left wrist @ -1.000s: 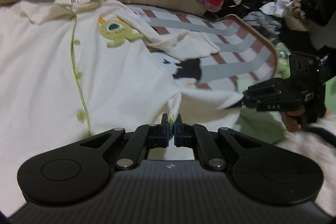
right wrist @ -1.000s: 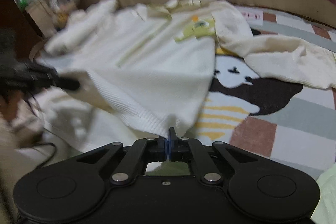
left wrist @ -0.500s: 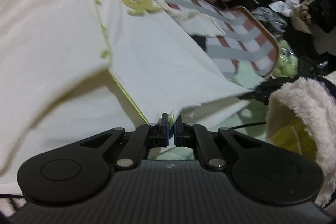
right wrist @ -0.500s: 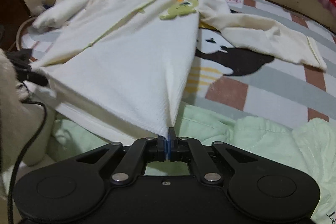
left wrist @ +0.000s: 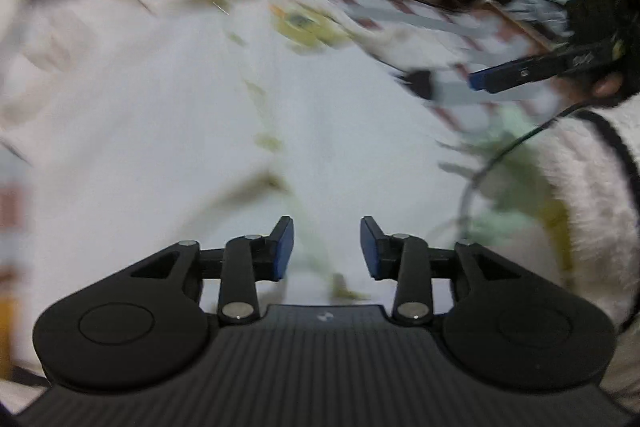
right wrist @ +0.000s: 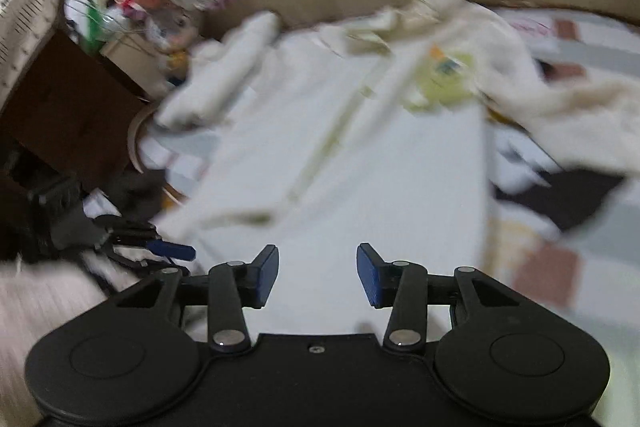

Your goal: Fold clothes

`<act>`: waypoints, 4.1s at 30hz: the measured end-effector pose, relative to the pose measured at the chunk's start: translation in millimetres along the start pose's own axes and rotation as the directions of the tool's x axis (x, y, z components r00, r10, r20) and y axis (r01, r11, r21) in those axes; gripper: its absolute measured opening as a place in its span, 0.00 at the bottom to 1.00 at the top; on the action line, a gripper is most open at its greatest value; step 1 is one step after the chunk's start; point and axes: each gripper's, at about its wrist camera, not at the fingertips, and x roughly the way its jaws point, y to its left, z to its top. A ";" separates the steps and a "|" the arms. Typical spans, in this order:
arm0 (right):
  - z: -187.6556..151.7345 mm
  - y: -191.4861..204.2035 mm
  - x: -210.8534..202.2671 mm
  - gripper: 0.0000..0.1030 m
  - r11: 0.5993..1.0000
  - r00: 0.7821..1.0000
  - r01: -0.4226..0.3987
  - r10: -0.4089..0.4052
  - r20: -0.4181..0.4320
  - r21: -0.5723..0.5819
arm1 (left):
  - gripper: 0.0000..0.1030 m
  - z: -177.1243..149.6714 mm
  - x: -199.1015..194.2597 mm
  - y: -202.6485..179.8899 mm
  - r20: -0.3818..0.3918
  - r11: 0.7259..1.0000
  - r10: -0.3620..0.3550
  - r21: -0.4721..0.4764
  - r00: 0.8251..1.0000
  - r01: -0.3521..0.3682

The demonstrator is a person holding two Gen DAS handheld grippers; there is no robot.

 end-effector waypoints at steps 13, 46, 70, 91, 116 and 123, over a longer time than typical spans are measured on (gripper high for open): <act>30.5 80.2 204.6 0.47 0.972 0.940 -0.178 0.123 -0.317 -0.150 | 0.08 12.5 77.2 54.6 -0.278 0.945 0.109 0.328 0.954 -0.012; 24.0 50.1 288.6 0.59 0.859 0.957 -0.129 0.240 -0.166 0.495 | 0.07 24.3 76.2 199.7 0.058 0.914 -0.233 -0.329 0.971 0.239; 46.4 70.1 177.5 0.06 0.964 0.912 -0.188 0.242 -0.331 0.187 | 0.01 -31.6 11.2 134.9 -0.321 0.987 0.045 0.158 0.946 0.006; -10.2 59.1 167.2 0.06 0.978 0.843 -0.193 0.205 -0.498 0.076 | 0.50 -2.2 34.7 207.7 -0.277 0.966 -0.071 -0.258 0.958 -0.003; -10.0 71.5 152.5 0.47 0.998 0.860 -0.053 0.026 -0.509 -0.039 | 0.38 -1.3 -19.0 174.3 -0.208 0.965 0.249 -0.030 0.946 -0.261; 80.5 87.1 130.6 0.47 0.971 0.942 0.131 -0.185 -0.280 -0.200 | 0.43 48.5 -35.2 227.8 0.012 0.883 0.390 -0.289 0.921 -0.370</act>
